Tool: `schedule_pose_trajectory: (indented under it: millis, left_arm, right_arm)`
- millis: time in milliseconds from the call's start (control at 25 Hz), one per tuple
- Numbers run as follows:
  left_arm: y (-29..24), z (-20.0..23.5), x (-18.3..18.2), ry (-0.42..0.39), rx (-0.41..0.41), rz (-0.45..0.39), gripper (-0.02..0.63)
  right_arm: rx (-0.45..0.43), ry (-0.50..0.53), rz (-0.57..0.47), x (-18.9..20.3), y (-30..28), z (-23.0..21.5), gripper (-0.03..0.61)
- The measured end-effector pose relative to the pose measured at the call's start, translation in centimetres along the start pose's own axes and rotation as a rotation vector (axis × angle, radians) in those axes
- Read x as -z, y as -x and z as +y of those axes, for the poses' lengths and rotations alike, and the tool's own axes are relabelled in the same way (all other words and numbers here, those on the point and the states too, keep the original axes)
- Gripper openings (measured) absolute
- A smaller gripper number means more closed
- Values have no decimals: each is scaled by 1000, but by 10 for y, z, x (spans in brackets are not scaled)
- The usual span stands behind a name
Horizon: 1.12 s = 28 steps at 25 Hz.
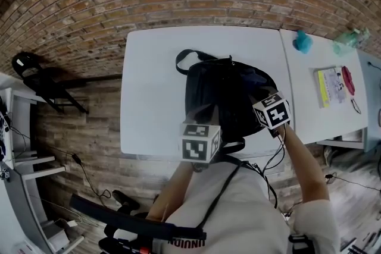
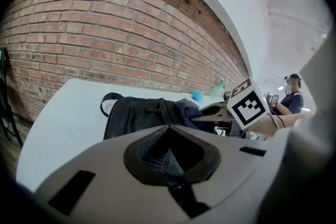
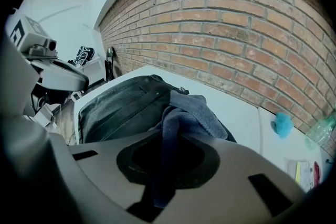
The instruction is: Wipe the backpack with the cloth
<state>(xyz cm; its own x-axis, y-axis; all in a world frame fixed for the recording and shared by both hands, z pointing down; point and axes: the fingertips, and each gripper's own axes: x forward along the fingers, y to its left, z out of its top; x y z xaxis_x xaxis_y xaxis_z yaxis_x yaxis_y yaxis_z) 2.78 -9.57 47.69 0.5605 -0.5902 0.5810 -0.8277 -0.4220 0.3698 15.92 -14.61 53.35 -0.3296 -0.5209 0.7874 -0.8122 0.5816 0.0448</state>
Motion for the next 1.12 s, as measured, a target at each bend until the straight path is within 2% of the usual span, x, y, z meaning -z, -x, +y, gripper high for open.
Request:
schedule_pose_trajectory:
  millis: [1120]
  left_arm:
    - [0, -4, 4, -1, 3, 1, 5]
  right_arm:
    - [-98, 45, 29, 46, 47, 64, 38]
